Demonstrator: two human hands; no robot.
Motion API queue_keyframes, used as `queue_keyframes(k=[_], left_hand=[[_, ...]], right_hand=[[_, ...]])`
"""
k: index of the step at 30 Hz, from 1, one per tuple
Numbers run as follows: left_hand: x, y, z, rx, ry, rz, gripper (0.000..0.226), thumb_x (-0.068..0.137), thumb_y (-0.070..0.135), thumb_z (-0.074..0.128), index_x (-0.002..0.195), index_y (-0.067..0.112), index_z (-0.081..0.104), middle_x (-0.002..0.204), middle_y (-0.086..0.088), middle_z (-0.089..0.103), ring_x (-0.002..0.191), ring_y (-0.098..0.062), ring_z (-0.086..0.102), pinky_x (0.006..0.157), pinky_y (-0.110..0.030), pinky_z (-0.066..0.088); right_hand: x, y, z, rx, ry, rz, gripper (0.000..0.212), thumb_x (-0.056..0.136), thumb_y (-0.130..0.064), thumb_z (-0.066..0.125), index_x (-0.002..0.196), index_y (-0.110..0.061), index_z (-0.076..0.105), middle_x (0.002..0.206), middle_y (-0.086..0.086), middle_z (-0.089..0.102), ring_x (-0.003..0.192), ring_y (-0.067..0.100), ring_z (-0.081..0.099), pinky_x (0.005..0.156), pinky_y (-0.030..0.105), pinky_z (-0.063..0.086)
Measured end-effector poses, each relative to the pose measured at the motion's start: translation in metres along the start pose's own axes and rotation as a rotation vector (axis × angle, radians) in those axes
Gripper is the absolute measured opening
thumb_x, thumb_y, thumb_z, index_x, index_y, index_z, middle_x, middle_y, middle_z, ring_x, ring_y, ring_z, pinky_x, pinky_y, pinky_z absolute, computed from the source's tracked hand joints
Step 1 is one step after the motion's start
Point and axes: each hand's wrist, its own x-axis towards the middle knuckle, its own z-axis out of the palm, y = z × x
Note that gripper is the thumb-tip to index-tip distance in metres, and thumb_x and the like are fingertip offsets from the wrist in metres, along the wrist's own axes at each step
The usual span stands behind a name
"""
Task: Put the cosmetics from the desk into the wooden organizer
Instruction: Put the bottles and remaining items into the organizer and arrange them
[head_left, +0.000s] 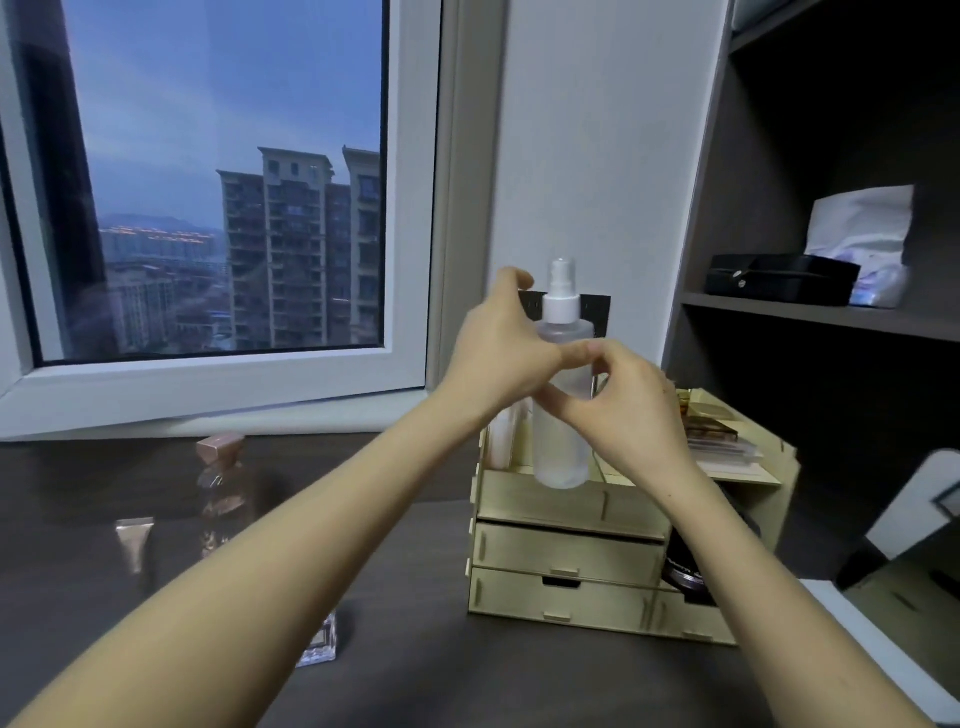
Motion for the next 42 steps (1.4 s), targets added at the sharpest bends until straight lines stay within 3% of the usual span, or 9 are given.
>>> queue_keyframes(k=[7,15,19,23,27,31,34,37,42], left_hand=[[-0.002,-0.03,-0.013,0.014,0.01,-0.094,0.05,0.081,0.036,0.066,0.123,0.016,0.047,0.084,0.009,0.058,0.088,-0.015,0.059,0.085,-0.035,0.05],[-0.022,-0.097,-0.054,0.189,0.096,-0.242,0.029,0.083,0.023,0.061,0.111,0.017,0.055,0.091,0.003,0.063,0.087,-0.018,0.061,0.078,-0.03,0.047],[-0.036,-0.119,-0.071,0.235,0.123,-0.29,0.028,0.082,0.02,0.062,0.109,0.015,0.057,0.096,-0.002,0.065,0.091,-0.022,0.062,0.08,-0.032,0.047],[-0.046,-0.134,-0.091,0.277,0.153,-0.31,0.026,0.083,0.018,0.062,0.108,0.014,0.057,0.099,-0.004,0.064,0.091,-0.023,0.063,0.078,-0.03,0.044],[-0.056,-0.147,-0.124,0.376,0.212,-0.349,0.025,0.083,0.017,0.06,0.107,0.012,0.059,0.1,-0.005,0.065,0.092,-0.024,0.064,0.084,-0.034,0.048],[-0.069,-0.166,-0.157,0.421,0.28,-0.428,0.024,0.081,0.021,0.062,0.103,0.013,0.062,0.102,-0.007,0.068,0.094,-0.025,0.064,0.084,-0.036,0.05],[-0.076,-0.178,-0.172,0.464,0.305,-0.48,0.023,0.079,0.02,0.063,0.1,0.011,0.064,0.1,-0.01,0.07,0.094,-0.027,0.063,0.082,-0.034,0.047],[-0.082,-0.189,-0.179,0.515,0.304,-0.509,0.023,0.078,0.013,0.06,0.101,0.007,0.065,0.101,-0.013,0.071,0.097,-0.03,0.063,0.081,-0.033,0.046],[-0.084,-0.207,-0.186,0.571,0.287,-0.552,0.027,0.078,0.014,0.059,0.104,0.008,0.065,0.109,-0.012,0.069,0.102,-0.029,0.062,0.082,-0.031,0.044]], right_hand=[[0.023,0.047,0.007,0.037,0.184,0.13,0.043,0.074,-0.041,0.073,0.097,-0.008,0.06,0.091,0.003,0.066,0.08,0.02,0.059,0.059,0.028,0.043],[0.021,0.068,0.023,-0.156,0.034,0.178,0.046,0.073,-0.05,0.07,0.094,-0.011,0.06,0.086,0.002,0.065,0.079,0.021,0.06,0.06,0.031,0.043],[0.013,0.059,0.024,-0.287,-0.12,0.211,0.047,0.078,-0.051,0.066,0.104,-0.014,0.061,0.086,-0.002,0.058,0.075,0.016,0.049,0.048,0.02,0.027],[0.006,0.055,0.024,-0.373,-0.163,0.232,0.052,0.081,-0.053,0.062,0.116,-0.015,0.06,0.097,0.003,0.064,0.095,0.022,0.058,0.047,0.015,0.019],[0.006,0.061,0.025,-0.391,-0.173,0.254,0.057,0.078,-0.057,0.063,0.116,-0.014,0.06,0.075,-0.005,0.052,0.077,0.019,0.049,0.048,0.02,0.025],[-0.006,0.051,0.033,-0.572,0.142,0.149,0.067,0.074,-0.059,0.065,0.109,-0.003,0.057,0.099,0.017,0.065,0.092,0.036,0.061,0.065,0.037,0.046],[-0.027,0.016,0.053,-0.427,0.333,-0.073,0.035,0.083,-0.036,0.066,0.096,-0.004,0.059,0.09,0.018,0.064,0.083,0.038,0.062,0.06,0.038,0.045],[-0.046,-0.014,0.093,-0.229,0.129,-0.203,0.017,0.083,-0.026,0.066,0.083,-0.009,0.063,0.076,0.01,0.064,0.073,0.034,0.062,0.057,0.031,0.038],[-0.063,-0.047,0.174,-0.055,-0.334,-0.208,0.025,0.088,-0.032,0.059,0.103,-0.013,0.064,0.093,0.002,0.066,0.09,0.023,0.061,0.075,0.03,0.042]])
